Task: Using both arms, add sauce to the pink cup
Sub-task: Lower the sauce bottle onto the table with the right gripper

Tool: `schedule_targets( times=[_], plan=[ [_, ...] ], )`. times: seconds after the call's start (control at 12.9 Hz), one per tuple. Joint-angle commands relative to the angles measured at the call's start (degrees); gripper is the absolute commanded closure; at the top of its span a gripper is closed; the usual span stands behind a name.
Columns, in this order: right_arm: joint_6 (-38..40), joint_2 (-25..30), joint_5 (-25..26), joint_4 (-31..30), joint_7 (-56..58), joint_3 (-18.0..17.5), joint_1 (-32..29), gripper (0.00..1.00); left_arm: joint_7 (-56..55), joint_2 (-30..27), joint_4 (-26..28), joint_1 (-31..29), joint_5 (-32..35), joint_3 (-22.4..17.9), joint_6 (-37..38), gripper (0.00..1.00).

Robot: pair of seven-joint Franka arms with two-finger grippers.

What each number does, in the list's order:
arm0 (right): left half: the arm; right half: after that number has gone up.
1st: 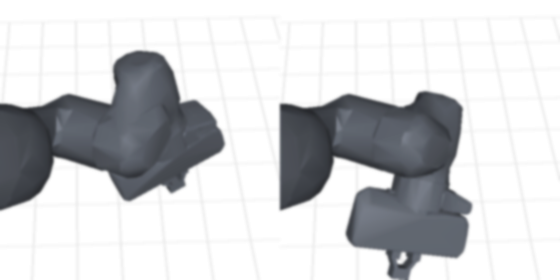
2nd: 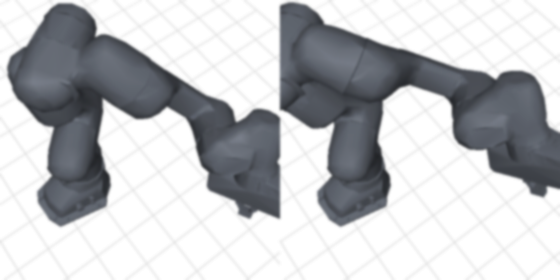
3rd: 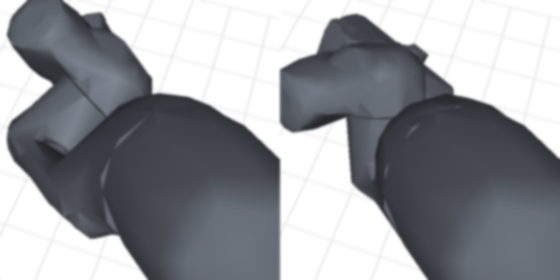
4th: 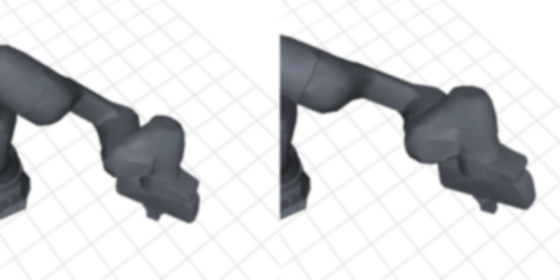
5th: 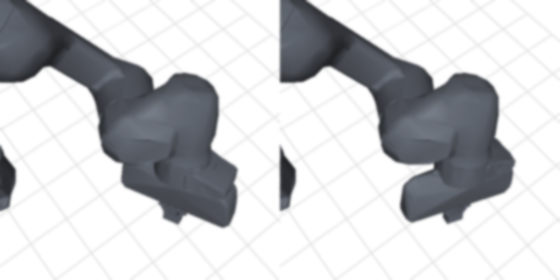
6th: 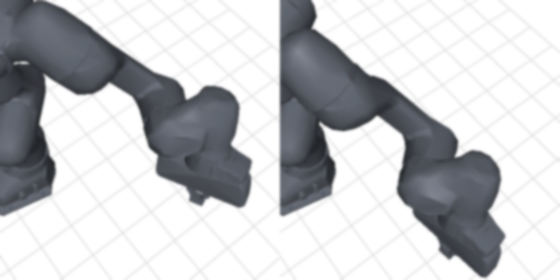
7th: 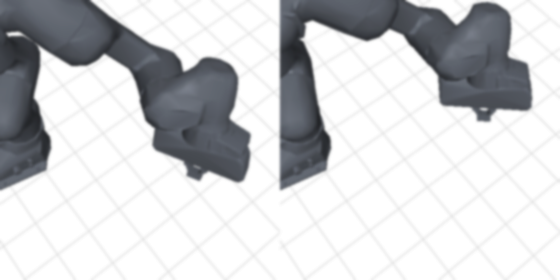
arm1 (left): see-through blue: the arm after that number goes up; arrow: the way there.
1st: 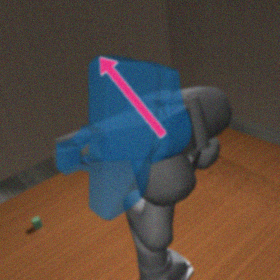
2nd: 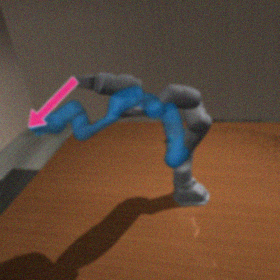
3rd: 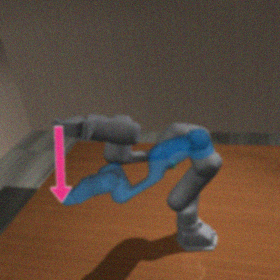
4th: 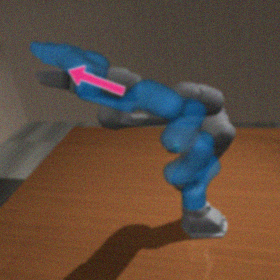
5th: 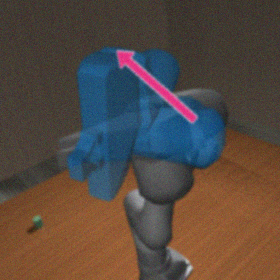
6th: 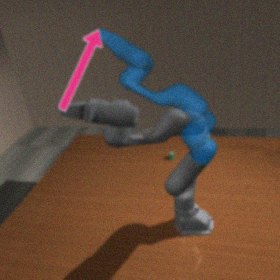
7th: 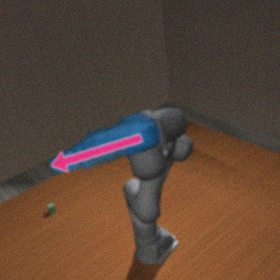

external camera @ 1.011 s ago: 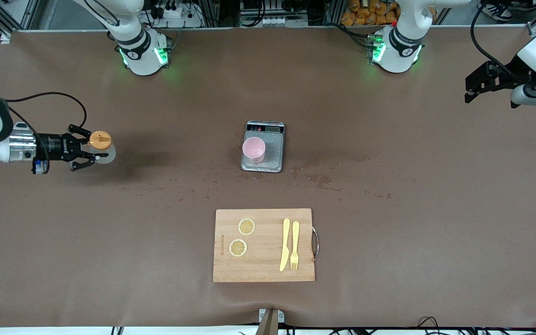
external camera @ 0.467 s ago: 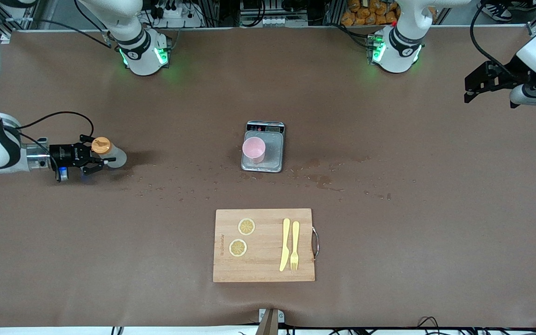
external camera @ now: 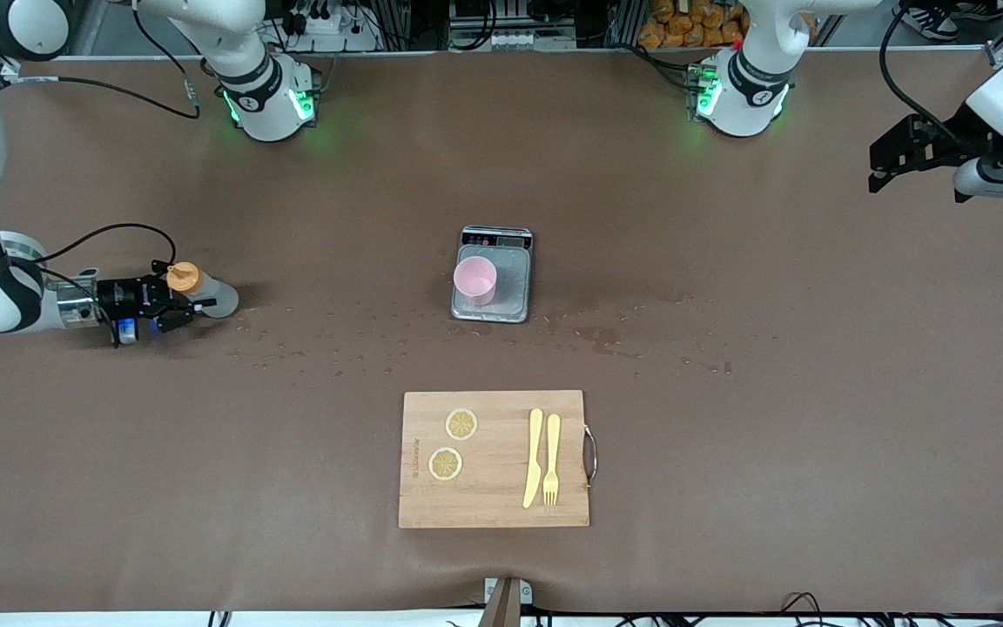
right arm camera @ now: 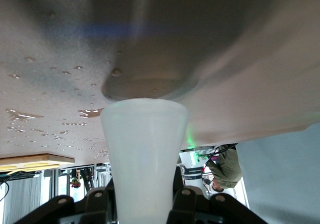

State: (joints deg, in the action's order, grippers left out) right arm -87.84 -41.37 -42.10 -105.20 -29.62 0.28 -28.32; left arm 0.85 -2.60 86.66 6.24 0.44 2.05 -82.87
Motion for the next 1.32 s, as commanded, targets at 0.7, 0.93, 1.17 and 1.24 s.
schedule_targets(
  times=[0.7,0.93,1.17,1.24],
  plan=[
    [8.5,-0.9,2.9,13.9,-2.3,-0.8,0.1,0.00,1.3,0.1,-1.0,-0.2,0.8,0.2,1.0,0.00],
    [12.6,-0.6,9.5,23.5,-2.1,-0.9,0.1,0.00,1.3,0.1,-1.0,-0.2,0.8,0.2,1.0,0.00],
    [19.3,-0.2,11.7,30.6,-2.0,-1.2,1.1,0.00,1.2,0.1,-1.0,-0.2,0.8,0.2,1.0,0.00],
    [20.5,0.1,13.1,33.0,-1.9,-1.3,2.6,0.00,1.3,0.1,-1.0,-0.2,0.8,0.2,1.0,0.00]
  ],
)
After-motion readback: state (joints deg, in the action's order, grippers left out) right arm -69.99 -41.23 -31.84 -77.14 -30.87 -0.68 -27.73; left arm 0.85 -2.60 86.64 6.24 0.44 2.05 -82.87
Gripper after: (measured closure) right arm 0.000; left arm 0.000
